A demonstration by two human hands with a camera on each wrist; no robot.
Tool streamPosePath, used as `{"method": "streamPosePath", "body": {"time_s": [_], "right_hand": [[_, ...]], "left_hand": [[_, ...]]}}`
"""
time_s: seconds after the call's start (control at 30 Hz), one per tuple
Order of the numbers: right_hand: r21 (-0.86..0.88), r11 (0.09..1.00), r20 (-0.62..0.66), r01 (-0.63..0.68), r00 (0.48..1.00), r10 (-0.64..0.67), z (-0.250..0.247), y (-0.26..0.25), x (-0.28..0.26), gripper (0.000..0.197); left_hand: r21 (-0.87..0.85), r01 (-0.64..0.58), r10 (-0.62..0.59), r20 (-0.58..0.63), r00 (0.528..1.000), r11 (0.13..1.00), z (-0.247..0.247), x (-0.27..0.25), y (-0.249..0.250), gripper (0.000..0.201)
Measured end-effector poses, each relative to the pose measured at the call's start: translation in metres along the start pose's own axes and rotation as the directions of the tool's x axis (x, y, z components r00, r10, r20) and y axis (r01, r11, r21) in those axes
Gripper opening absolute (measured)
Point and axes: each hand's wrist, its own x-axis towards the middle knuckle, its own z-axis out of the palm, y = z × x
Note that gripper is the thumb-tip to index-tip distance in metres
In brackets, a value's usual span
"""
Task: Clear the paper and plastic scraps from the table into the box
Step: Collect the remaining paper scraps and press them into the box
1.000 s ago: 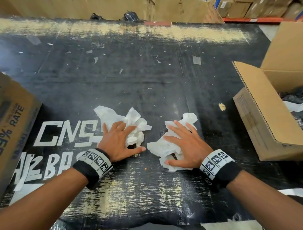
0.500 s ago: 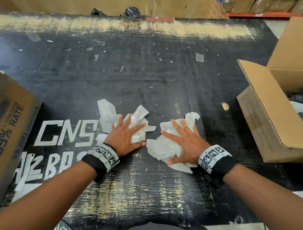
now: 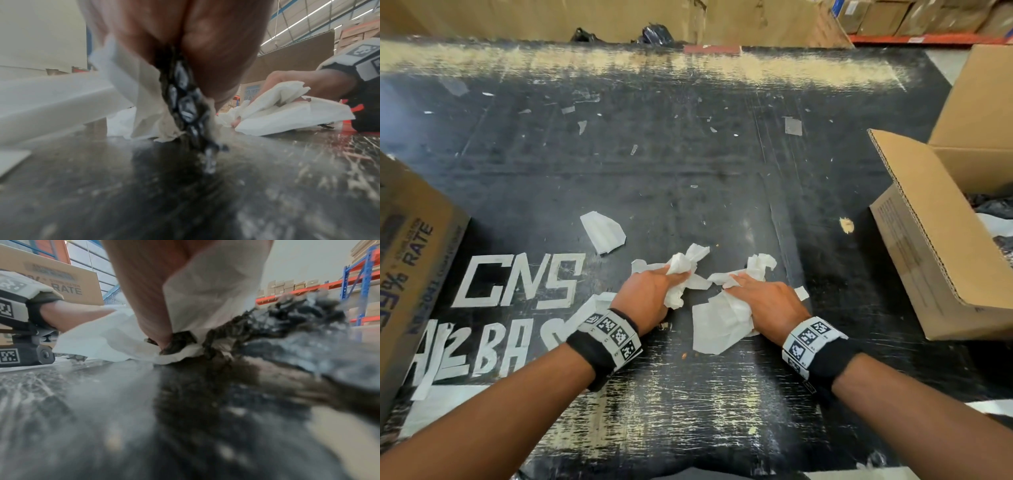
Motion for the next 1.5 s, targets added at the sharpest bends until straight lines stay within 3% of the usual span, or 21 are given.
{"method": "streamPosePath", "body": {"time_s": [0.13, 0.27, 0.43, 0.6, 0.87, 1.1, 1.3, 1.5], "right_hand": [[-0.048, 0.999, 0.024, -0.02, 0.999, 0.021, -0.008, -0.006, 0.006, 0.043], [-0.025, 0.998, 0.002, -0.059, 0.998, 0.059, -0.021, -0.01, 0.005, 0.041], [0.043, 0.995, -0.109, -0.088, 0.99, 0.093, -0.024, -0.013, 0.008, 0.038], [0.253, 0.965, -0.259, -0.076, 0.955, 0.143, -0.031, -0.019, 0.007, 0.041], [0.325, 0.944, -0.484, 0.059, 0.868, 0.112, -0.064, -0.04, -0.022, 0.032], [0.392, 0.891, -0.563, 0.229, 0.826, 0.036, -0.083, -0.05, -0.098, 0.04], [0.389, 0.827, -0.701, 0.405, 0.713, -0.019, -0.074, -0.04, -0.169, 0.04], [0.324, 0.834, -0.817, 0.447, 0.576, 0.009, -0.085, -0.014, -0.231, 0.034]], "left_hand": [[0.046, 0.015, -0.014, -0.026, 1.0, 0.999, 0.0, 0.0, 0.0, 0.074], [-0.113, 0.047, -0.055, -0.072, 0.996, 0.992, 0.0, 0.0, -0.006, 0.063], [-0.171, 0.04, -0.073, -0.19, 0.979, 0.984, -0.007, -0.002, -0.004, 0.048], [-0.195, 0.019, -0.081, -0.315, 0.945, 0.981, -0.02, -0.008, 0.003, 0.058], [-0.194, 0.1, -0.185, -0.489, 0.853, 0.976, -0.052, -0.05, 0.029, 0.056], [-0.273, 0.197, -0.324, -0.577, 0.75, 0.942, -0.06, -0.123, 0.088, 0.056], [-0.274, 0.183, -0.321, -0.636, 0.702, 0.944, -0.059, -0.181, 0.169, 0.058], [-0.321, 0.09, -0.295, -0.676, 0.676, 0.943, -0.07, -0.195, 0.231, 0.056]]}}
